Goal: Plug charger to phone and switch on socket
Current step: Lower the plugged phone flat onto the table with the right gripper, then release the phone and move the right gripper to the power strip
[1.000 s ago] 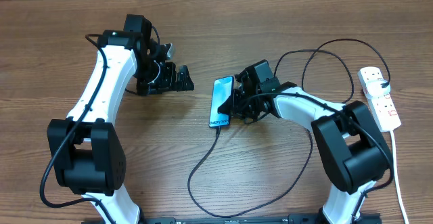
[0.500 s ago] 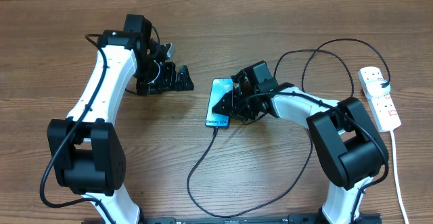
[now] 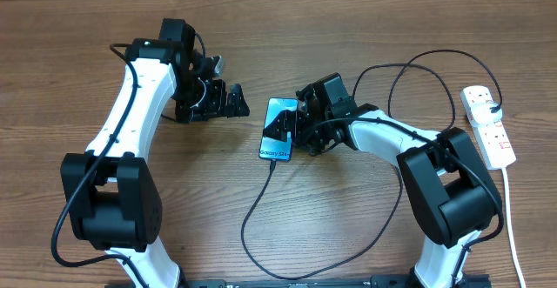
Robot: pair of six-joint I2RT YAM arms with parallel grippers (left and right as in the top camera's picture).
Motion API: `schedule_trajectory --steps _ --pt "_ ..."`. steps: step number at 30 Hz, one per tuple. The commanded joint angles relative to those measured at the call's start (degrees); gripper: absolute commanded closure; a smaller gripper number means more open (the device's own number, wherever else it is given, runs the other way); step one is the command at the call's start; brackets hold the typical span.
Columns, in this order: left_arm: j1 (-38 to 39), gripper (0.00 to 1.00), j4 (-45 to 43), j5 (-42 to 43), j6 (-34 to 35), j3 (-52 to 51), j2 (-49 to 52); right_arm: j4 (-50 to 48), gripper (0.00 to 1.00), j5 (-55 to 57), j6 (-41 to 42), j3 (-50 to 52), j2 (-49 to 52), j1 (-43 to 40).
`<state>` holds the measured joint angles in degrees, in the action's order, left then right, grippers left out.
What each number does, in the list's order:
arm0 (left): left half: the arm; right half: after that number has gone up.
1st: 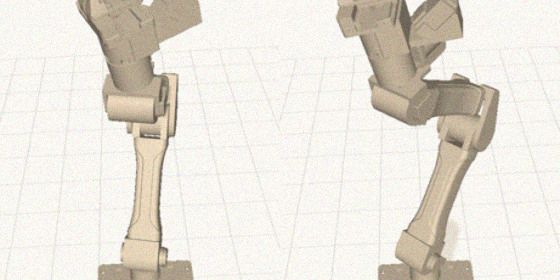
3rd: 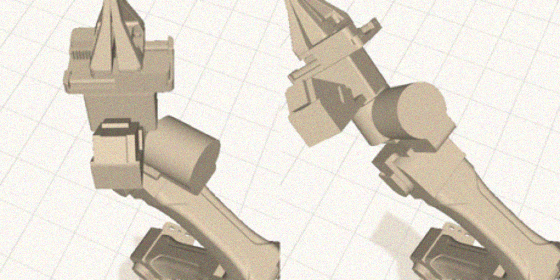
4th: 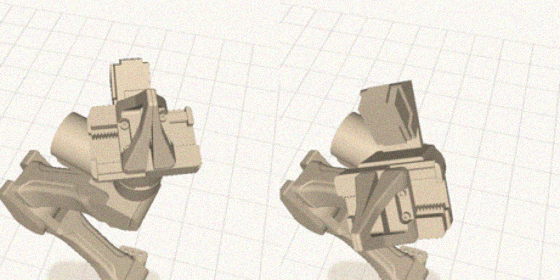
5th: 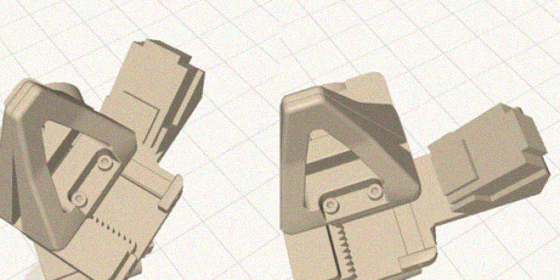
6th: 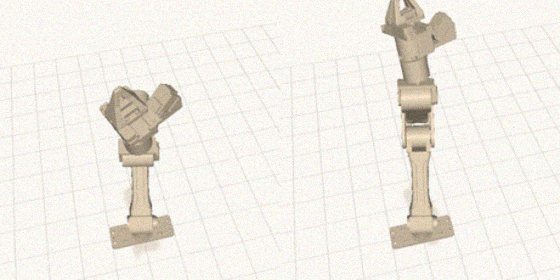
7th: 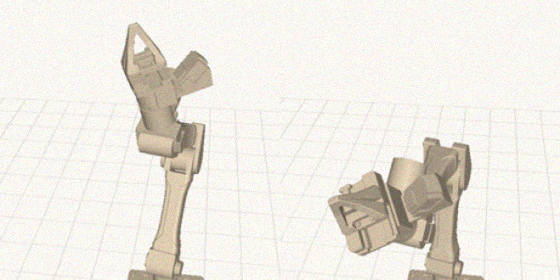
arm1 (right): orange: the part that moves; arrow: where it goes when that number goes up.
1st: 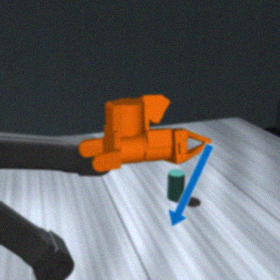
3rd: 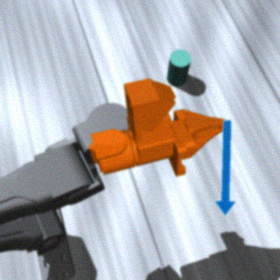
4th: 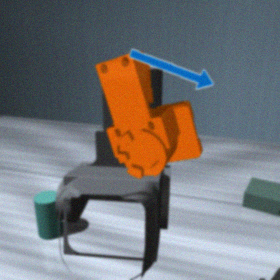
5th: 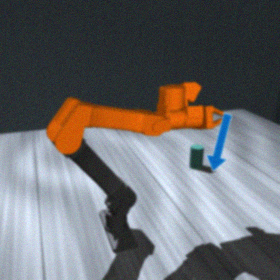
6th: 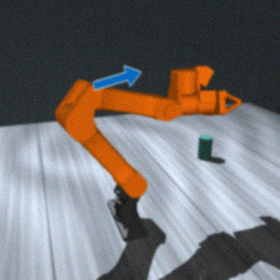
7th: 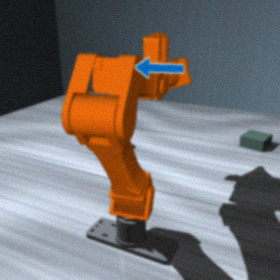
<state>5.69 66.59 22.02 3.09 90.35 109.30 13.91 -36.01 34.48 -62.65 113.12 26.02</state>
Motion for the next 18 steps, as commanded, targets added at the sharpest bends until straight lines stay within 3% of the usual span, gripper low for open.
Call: schedule_trajectory --steps 1,12,18 --pt "0.33 0.00 -0.02 -0.17 0.79 0.17 -1.31 1.51 0.16 11.58 1.36 1.95 3.04 -0.22" --pt "0.33 0.00 0.00 -0.17 0.79 0.17 -1.31 5.55 0.00 18.47 3.48 1.55 -1.27 -0.39" --pt "0.33 0.00 -0.02 -0.17 0.79 0.17 -1.31 18.86 0.00 27.58 1.77 -5.18 -6.88 -0.39"
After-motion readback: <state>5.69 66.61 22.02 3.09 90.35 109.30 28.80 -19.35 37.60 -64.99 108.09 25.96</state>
